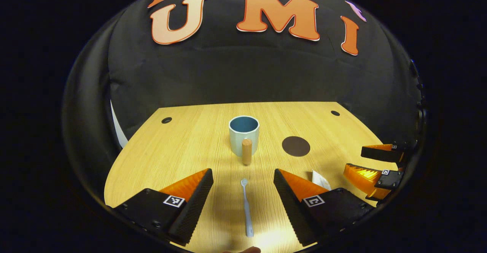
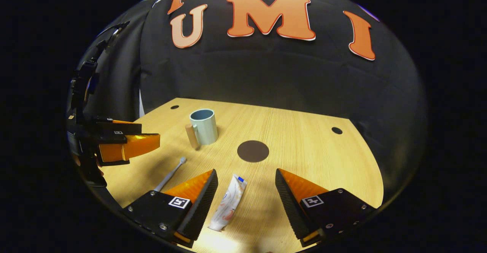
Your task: Put the toothbrush and toothpaste on the desktop into the cup, then pick up the cup and place it on the coaster on the desktop.
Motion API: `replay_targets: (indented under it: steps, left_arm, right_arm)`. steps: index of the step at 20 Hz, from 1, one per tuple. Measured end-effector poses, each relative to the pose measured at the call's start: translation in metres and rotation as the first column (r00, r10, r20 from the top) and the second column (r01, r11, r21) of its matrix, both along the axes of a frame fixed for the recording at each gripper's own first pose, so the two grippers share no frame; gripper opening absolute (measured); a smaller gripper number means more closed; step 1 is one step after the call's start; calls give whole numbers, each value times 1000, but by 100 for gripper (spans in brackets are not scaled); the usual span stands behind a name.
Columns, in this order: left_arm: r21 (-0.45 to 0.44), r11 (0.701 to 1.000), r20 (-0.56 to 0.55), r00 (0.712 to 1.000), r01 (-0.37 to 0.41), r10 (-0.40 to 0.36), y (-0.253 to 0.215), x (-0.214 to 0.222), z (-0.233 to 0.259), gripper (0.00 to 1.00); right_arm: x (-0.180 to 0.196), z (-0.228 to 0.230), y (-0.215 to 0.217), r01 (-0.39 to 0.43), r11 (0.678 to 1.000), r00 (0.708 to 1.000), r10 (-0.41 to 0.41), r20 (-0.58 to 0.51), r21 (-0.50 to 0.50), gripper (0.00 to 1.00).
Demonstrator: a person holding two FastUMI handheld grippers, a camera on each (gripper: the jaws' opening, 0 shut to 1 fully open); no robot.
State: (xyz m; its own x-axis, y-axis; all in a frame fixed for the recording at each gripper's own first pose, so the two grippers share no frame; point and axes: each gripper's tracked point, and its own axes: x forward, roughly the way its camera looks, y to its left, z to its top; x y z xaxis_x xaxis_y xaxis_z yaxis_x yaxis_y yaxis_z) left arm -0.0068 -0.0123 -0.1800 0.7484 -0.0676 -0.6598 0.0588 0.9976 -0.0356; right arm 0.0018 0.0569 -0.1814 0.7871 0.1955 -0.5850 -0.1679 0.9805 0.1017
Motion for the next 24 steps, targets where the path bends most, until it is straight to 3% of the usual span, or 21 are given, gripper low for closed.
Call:
replay_targets:
  steps: [5, 10, 14, 16, 17, 21, 22, 24]
  left_arm:
    - [-28, 1000, -166, 986, -10, 6, -4, -9, -41, 96]
    - [-40, 998, -326, 945, -46, 31, -6, -17, -84, 89]
    - [-33, 997, -404, 913, -70, 51, 4, -11, -96, 83]
    - [-36, 995, -432, 900, -88, 64, 14, -8, -99, 72]
    - [-32, 995, -437, 897, -94, 70, 14, -11, -102, 72]
    - [-37, 993, -455, 887, -108, 79, 7, -12, -110, 72]
    - [-39, 994, -470, 879, -104, 74, 0, -12, -114, 59]
    - [-24, 996, -470, 880, -91, 69, -14, -15, -125, 53]
  right_arm:
    - [-4, -41, 10, -38, 999, 992, 35, -118, -25, 87]
    - [-7, -68, 22, -45, 999, 978, 45, -205, 6, 76]
    - [-12, -84, 31, -59, 998, 967, 61, -249, 13, 62]
    - [-12, -90, 36, -31, 998, 960, 44, -276, 50, 54]
    - [-13, -90, 36, -12, 997, 955, 34, -293, 78, 42]
    - [-9, -85, 41, 20, 989, 956, 24, -293, 145, 22]
    - [-9, -84, 43, 16, 989, 958, 28, -285, 150, 20]
    - [-7, -81, 44, 12, 986, 960, 34, -278, 164, 16]
